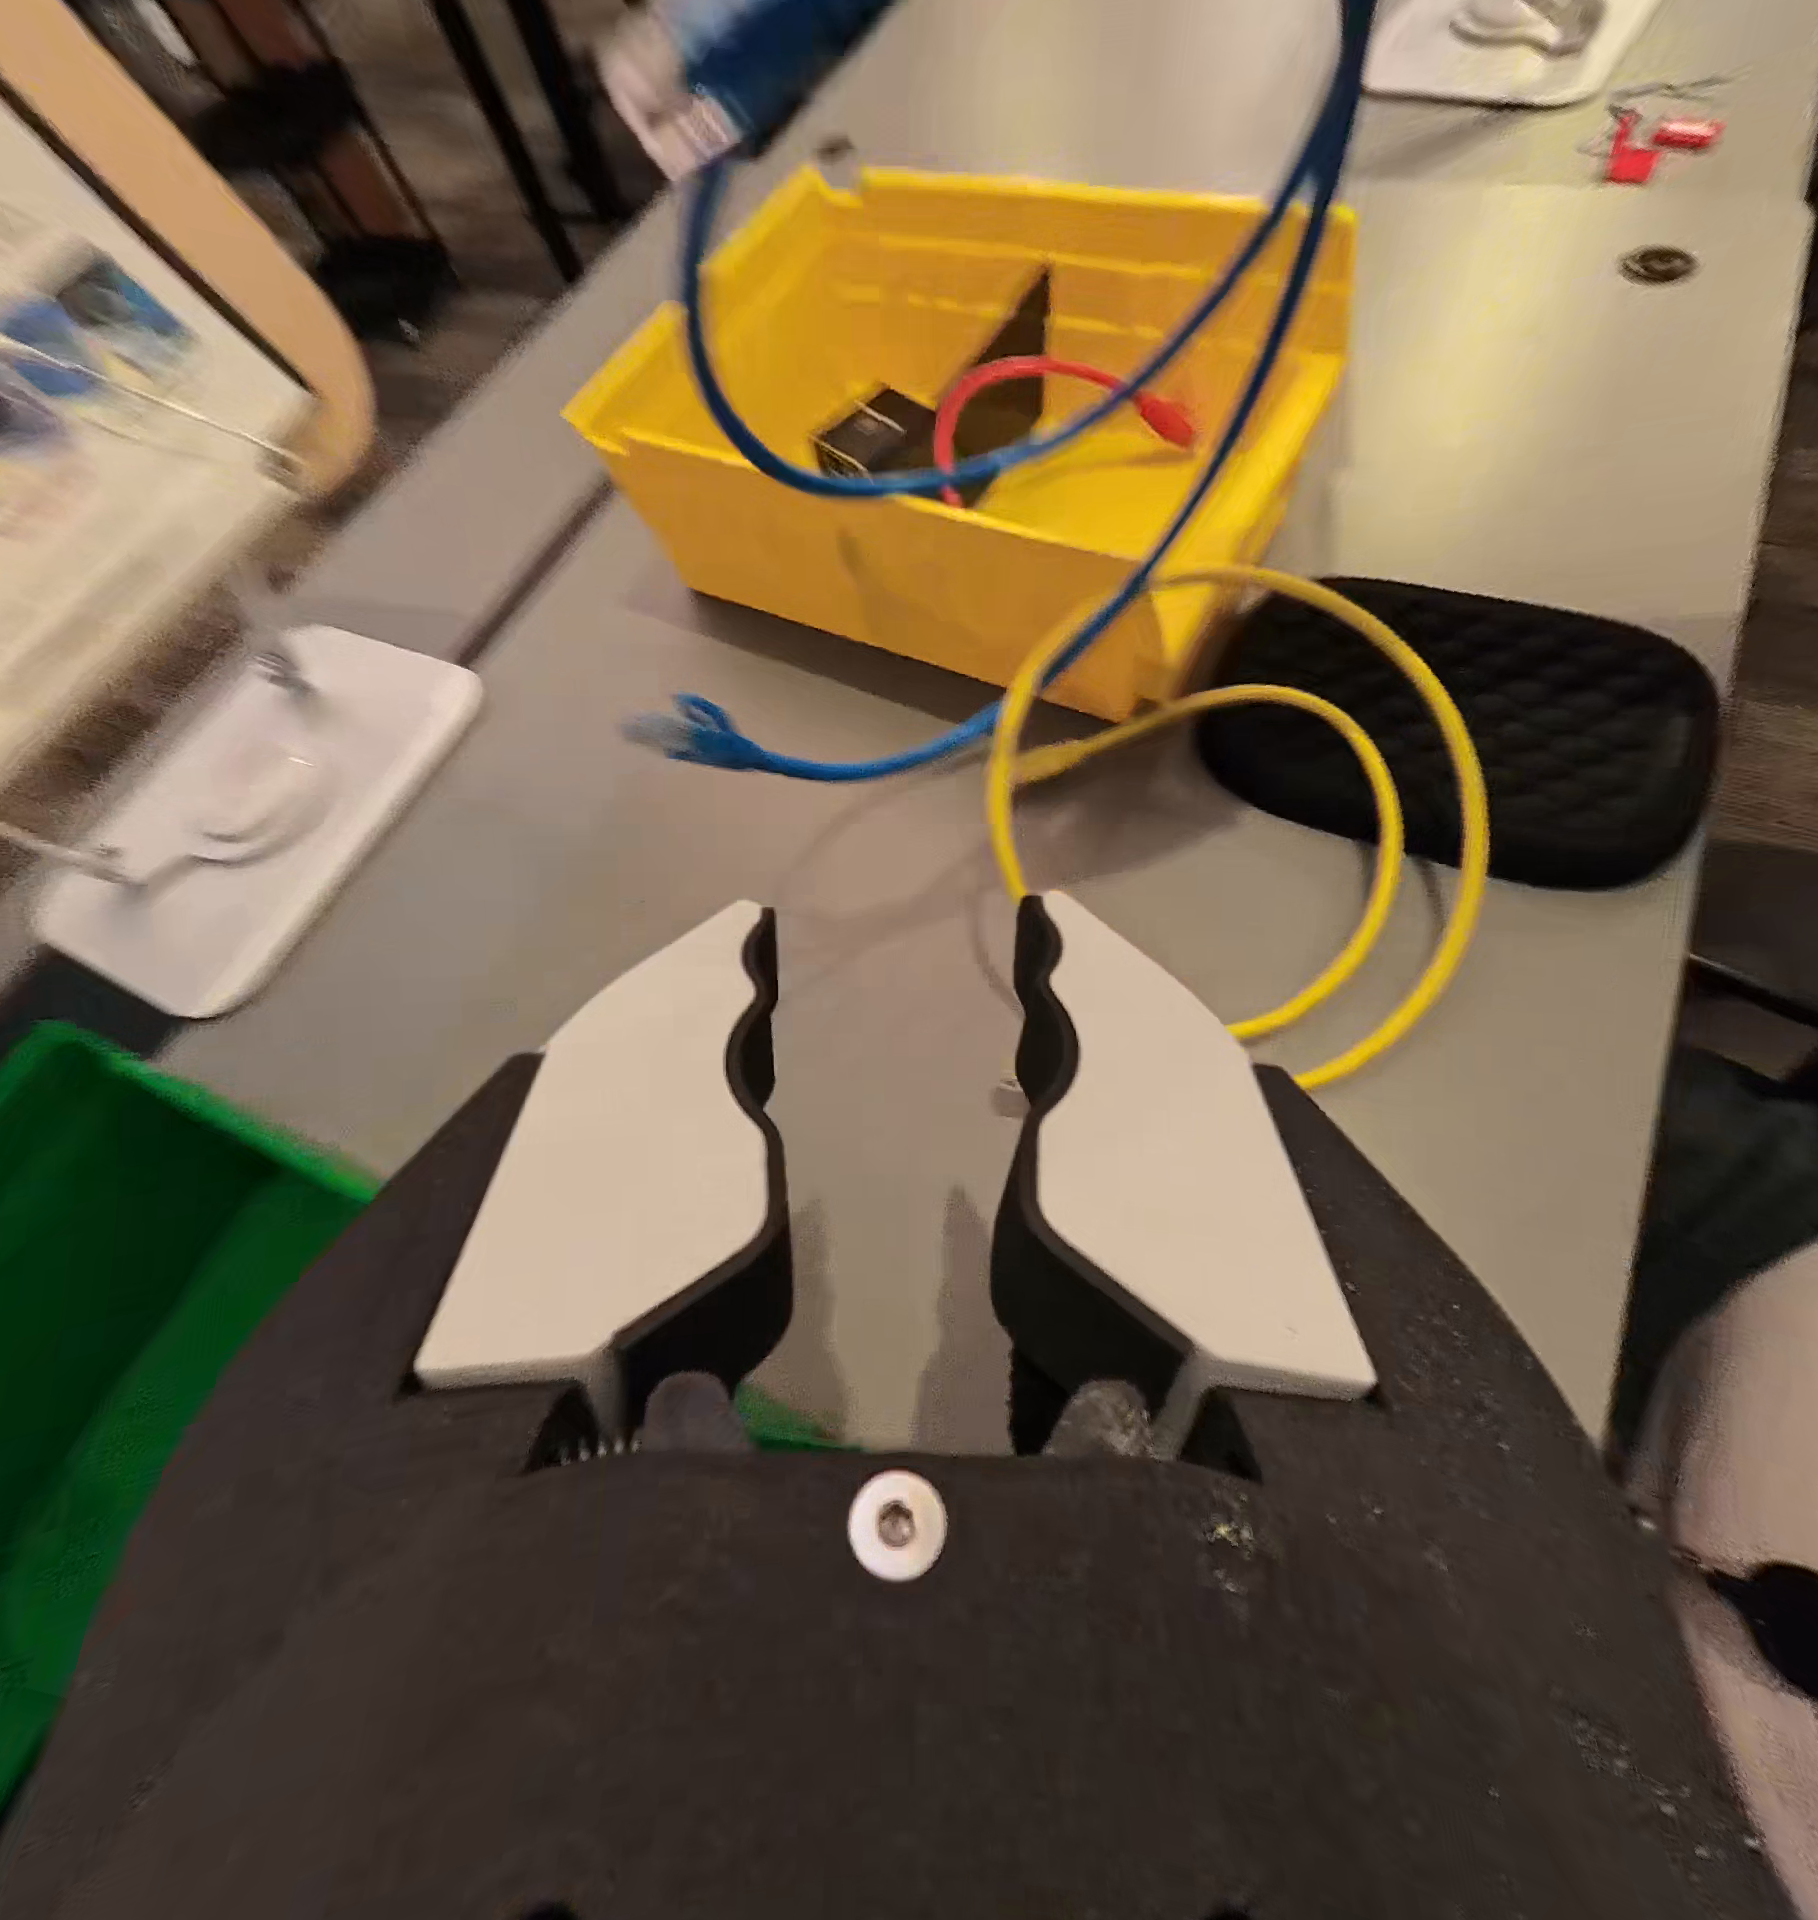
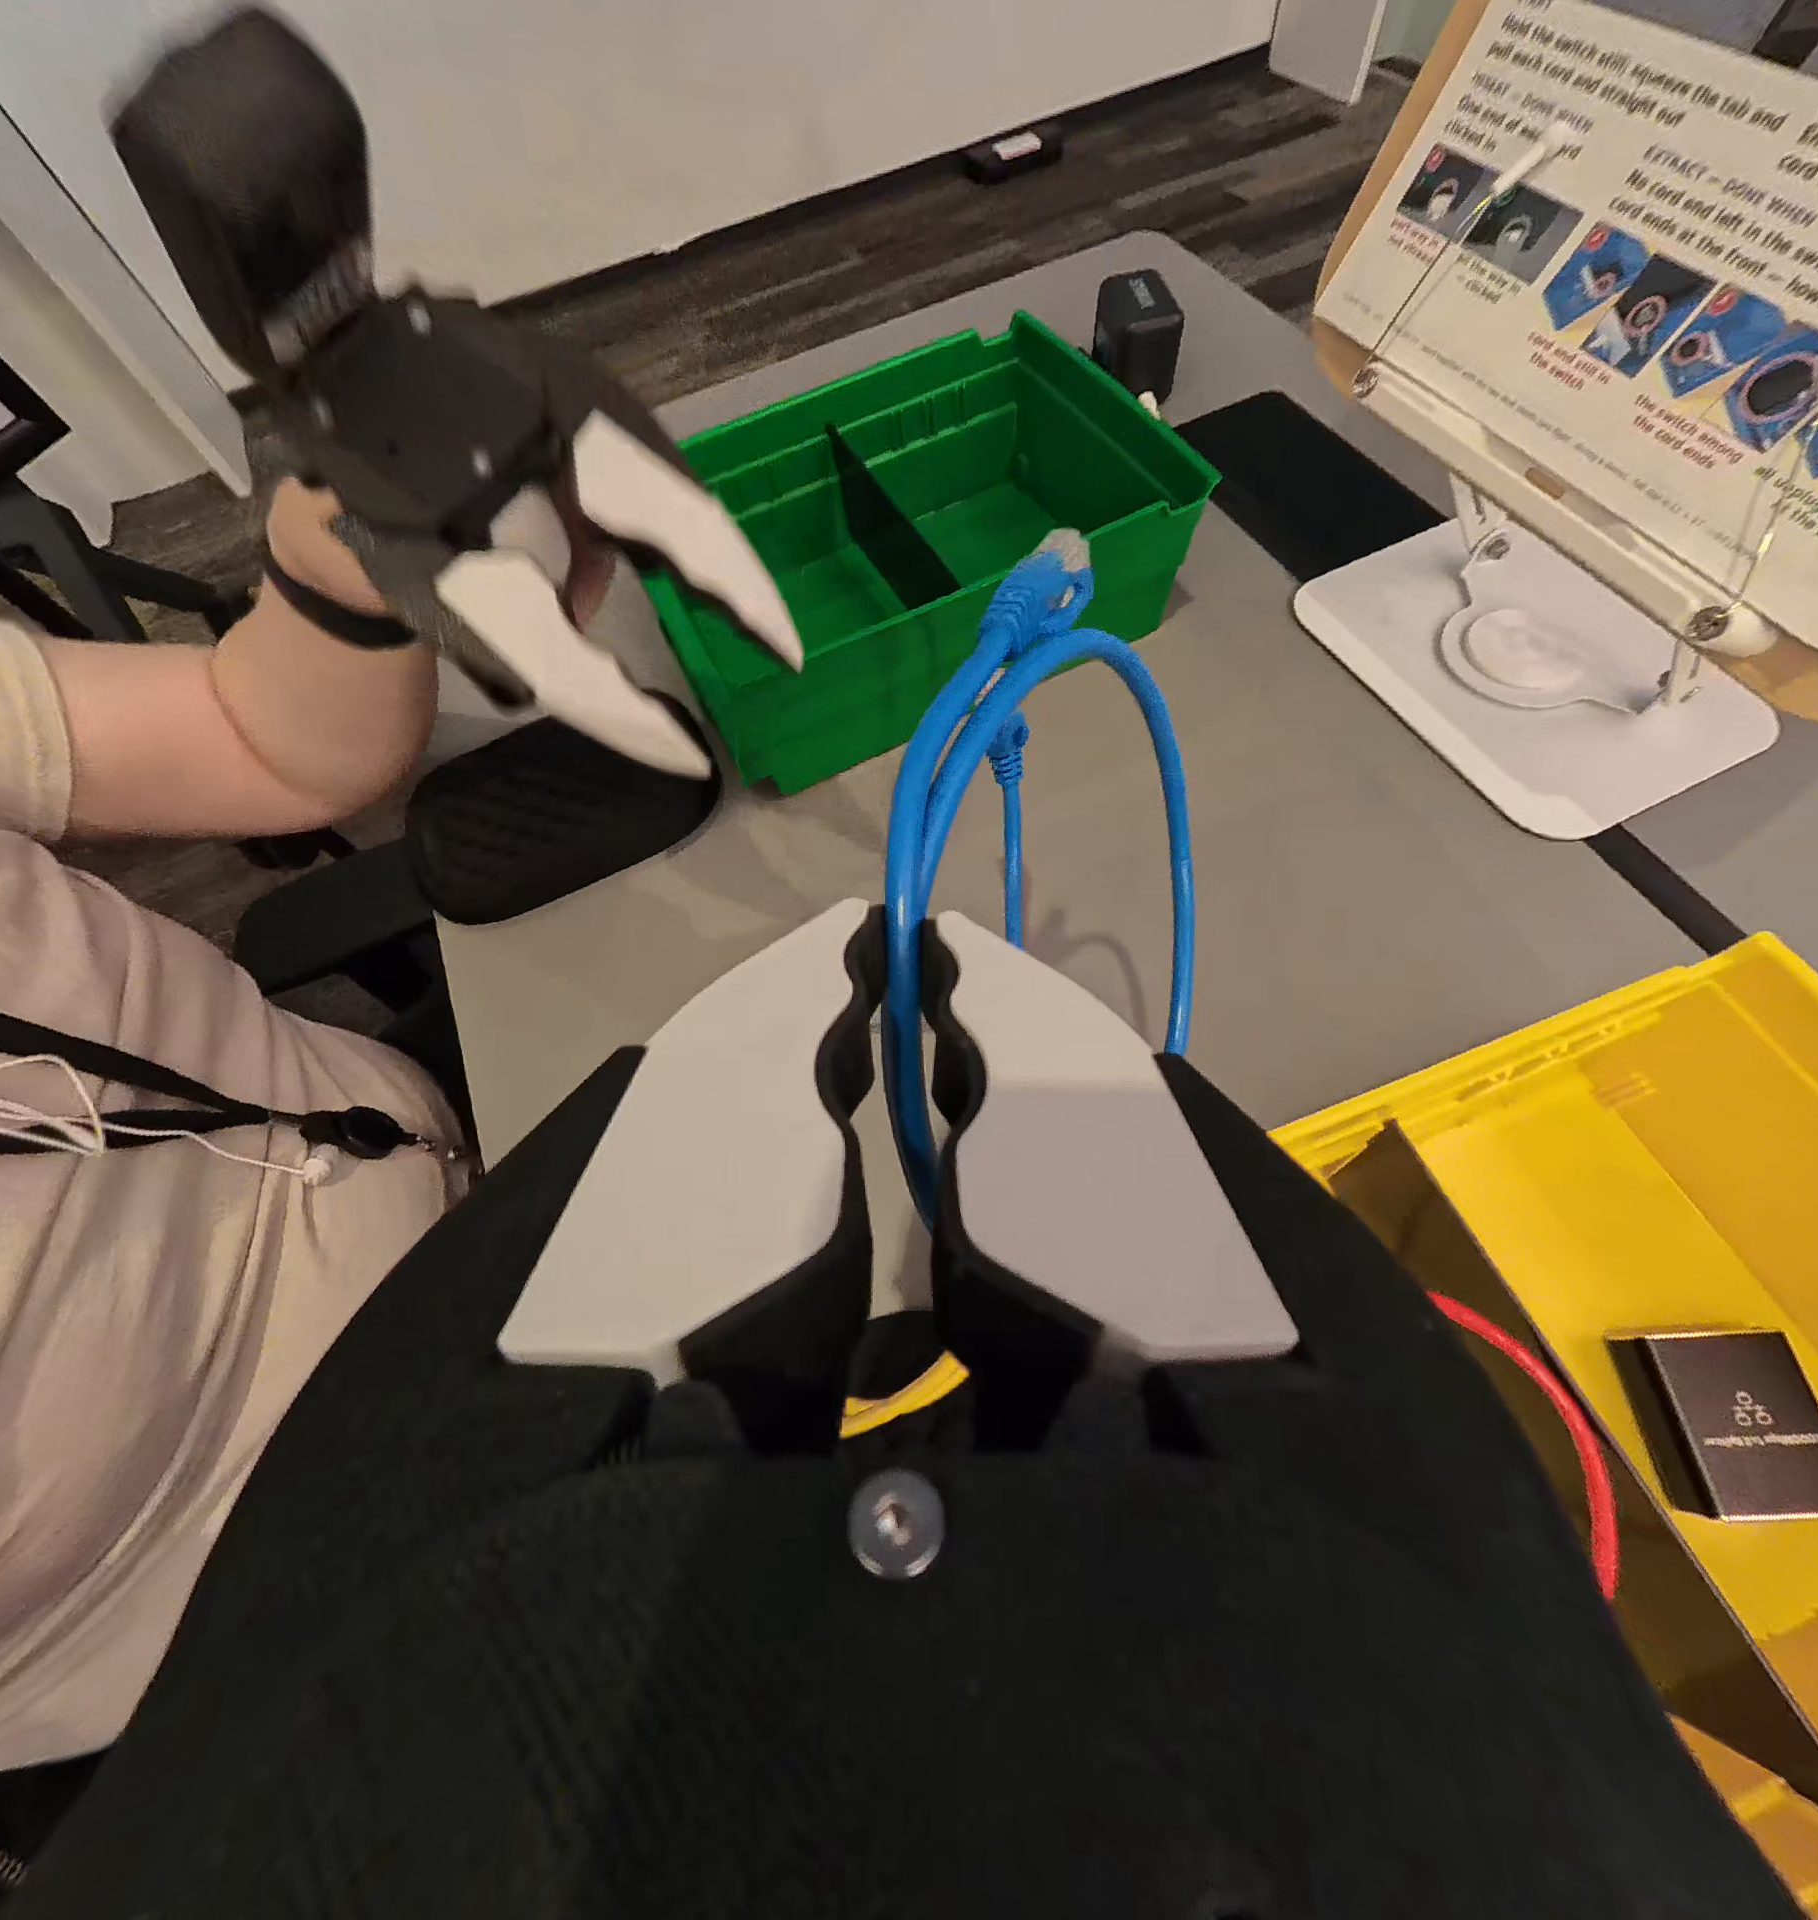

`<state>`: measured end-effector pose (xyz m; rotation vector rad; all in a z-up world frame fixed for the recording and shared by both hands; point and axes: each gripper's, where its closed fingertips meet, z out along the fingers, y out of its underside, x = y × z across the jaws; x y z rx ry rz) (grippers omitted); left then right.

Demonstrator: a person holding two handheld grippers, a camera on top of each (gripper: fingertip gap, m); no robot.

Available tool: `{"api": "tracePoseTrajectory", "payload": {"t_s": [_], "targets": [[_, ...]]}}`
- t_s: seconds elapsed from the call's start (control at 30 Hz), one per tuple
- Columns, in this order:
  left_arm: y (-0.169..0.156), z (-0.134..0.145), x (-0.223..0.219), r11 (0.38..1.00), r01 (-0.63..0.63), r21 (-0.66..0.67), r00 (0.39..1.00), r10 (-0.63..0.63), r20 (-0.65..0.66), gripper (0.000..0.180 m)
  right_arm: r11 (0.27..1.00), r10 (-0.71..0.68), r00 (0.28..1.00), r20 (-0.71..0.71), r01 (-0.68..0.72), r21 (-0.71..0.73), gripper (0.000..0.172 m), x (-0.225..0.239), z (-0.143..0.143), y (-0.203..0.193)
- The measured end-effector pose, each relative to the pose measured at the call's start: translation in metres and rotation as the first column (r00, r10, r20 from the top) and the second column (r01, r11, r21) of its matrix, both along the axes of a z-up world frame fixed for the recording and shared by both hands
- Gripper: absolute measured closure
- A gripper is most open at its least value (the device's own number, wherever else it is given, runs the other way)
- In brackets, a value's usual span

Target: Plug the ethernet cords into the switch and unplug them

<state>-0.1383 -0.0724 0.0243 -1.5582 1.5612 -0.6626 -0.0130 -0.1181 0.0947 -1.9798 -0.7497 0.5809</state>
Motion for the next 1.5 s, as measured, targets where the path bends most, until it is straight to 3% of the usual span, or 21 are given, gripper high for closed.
{"api": "tracePoseTrajectory", "payload": {"t_s": [0.17,0.27,0.33,0.4,0.53,0.73,0.83,0.93,1.07,1.17,1.3,1.5], "targets": [[-0.012,-0.059,0.038,0.999,-0.026,-0.030,0.996,0.023,-0.080,0.142,0.999,0.011,1.000,-0.017,-0.010,0.053,0.166,0.001,0.015,-0.006],[-0.022,-0.098,0.067,0.987,-0.002,-0.163,0.989,-0.022,-0.143,0.141,0.997,0.003,1.000,-0.008,-0.003,0.073,0.165,0.001,0.021,-0.010],[-0.027,-0.115,0.083,0.980,0.031,-0.196,0.988,-0.060,-0.145,0.149,0.997,-0.002,1.000,-0.013,0.003,0.077,0.166,0.003,0.023,-0.013],[-0.015,-0.121,0.095,0.995,0.020,-0.101,0.994,-0.031,-0.109,0.171,0.997,-0.024,0.999,-0.033,0.026,0.070,0.166,0.007,0.024,-0.014],[-0.016,-0.110,0.101,0.998,0.063,-0.020,0.997,-0.063,-0.037,0.174,0.997,-0.068,0.991,-0.115,0.071,0.019,0.166,0.018,0.020,-0.018],[-0.007,-0.099,0.097,0.999,0.027,0.023,1.000,-0.028,0.006,0.175,0.995,-0.089,0.988,-0.124,0.093,0.025,0.166,0.023,0.019,-0.028],[-0.008,-0.071,0.092,0.998,0.016,0.064,0.997,-0.020,0.071,0.176,0.993,-0.111,0.985,-0.133,0.104,-0.060,0.166,0.017,0.008,-0.027],[-0.001,-0.036,0.084,0.986,-0.040,0.162,0.992,0.020,0.126,0.176,0.981,-0.093,0.968,-0.232,0.049,-0.188,0.166,-0.002,-0.003,-0.031],[0.021,-0.010,0.071,0.973,-0.137,0.185,0.982,0.108,0.156,0.176,0.953,-0.119,0.956,-0.270,0.034,-0.300,0.165,-0.019,-0.019,-0.037],[0.040,-0.010,0.061,0.969,-0.187,0.159,0.977,0.167,0.134,0.175,0.948,-0.119,0.940,-0.320,0.011,-0.320,0.165,-0.028,-0.012,-0.048],[0.060,-0.027,0.051,0.964,-0.240,0.112,0.969,0.232,0.083,0.175,0.953,-0.093,0.929,-0.357,-0.020,-0.301,0.166,-0.033,0.018,-0.066],[0.052,-0.060,0.046,0.977,-0.208,0.036,0.978,0.209,-0.016,0.175,0.978,-0.145,0.953,-0.266,0.098,-0.182,0.166,-0.006,0.074,-0.068]]}}
